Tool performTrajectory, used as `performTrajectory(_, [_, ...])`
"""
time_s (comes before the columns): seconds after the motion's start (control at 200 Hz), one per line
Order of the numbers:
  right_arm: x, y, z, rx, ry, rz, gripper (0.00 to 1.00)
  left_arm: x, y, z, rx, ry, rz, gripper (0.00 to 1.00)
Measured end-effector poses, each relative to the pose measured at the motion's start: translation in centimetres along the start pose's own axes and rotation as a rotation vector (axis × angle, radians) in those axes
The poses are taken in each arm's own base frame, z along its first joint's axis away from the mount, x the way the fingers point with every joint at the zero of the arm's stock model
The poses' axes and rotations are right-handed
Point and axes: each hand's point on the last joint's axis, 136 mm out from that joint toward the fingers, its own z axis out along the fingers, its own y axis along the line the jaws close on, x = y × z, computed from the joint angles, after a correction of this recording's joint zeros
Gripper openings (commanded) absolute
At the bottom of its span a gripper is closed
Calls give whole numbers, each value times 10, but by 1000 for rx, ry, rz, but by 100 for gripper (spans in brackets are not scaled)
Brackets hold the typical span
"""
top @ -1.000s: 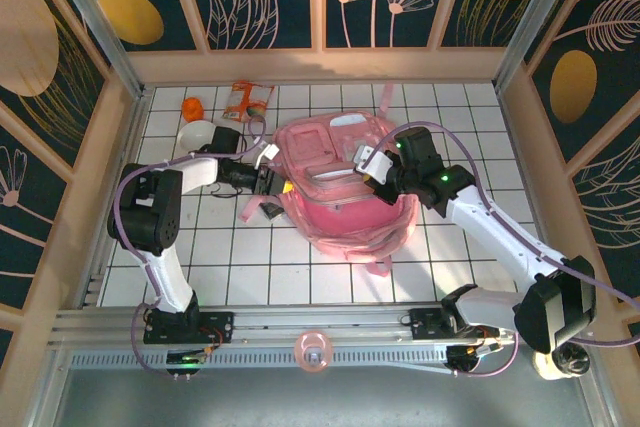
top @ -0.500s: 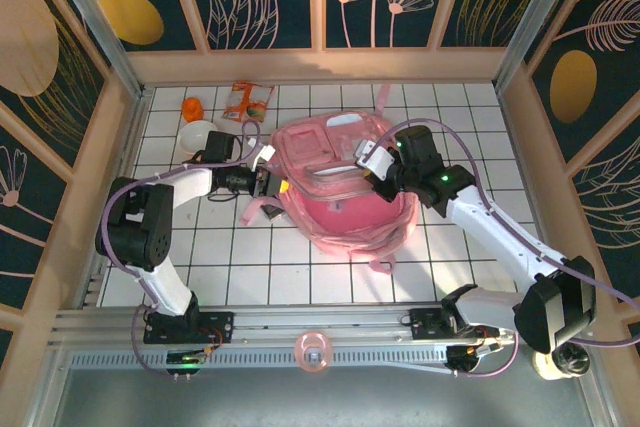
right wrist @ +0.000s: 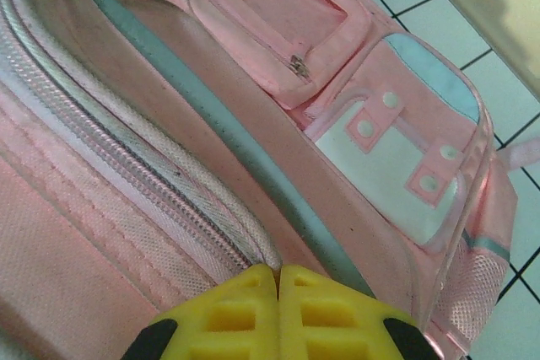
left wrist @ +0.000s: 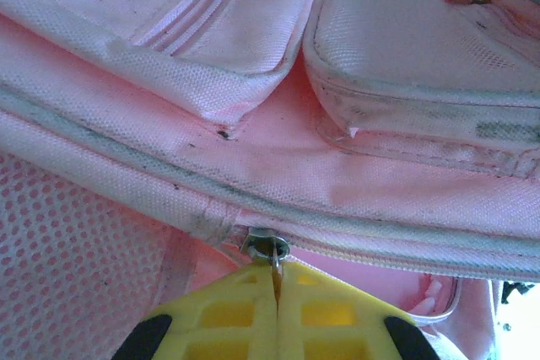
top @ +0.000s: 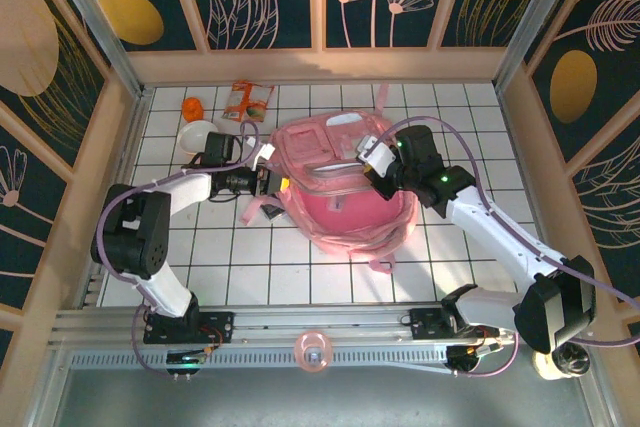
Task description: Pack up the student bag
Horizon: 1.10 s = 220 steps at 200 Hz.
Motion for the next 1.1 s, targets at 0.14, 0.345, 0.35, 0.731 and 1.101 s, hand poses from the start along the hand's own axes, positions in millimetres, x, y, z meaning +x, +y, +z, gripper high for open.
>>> performTrajectory(0.14, [1, -2, 4, 16, -14, 61, 0, -1, -7, -2, -23, -11, 6, 0])
performTrajectory(0.345, [1, 0, 8, 21, -33, 131, 0, 12, -18, 4, -62, 2, 7, 0])
performTrajectory(0.35, [1, 0, 8, 21, -33, 131, 0, 12, -18, 4, -63, 2, 6, 0])
performTrajectory(0.731, [-3, -3, 12, 46, -71, 308, 10, 19, -56, -1, -66, -49, 80, 0])
performTrajectory(1.101, [-23, 22, -47, -14, -177, 992, 51, 39, -44, -3, -158, -73, 21, 0])
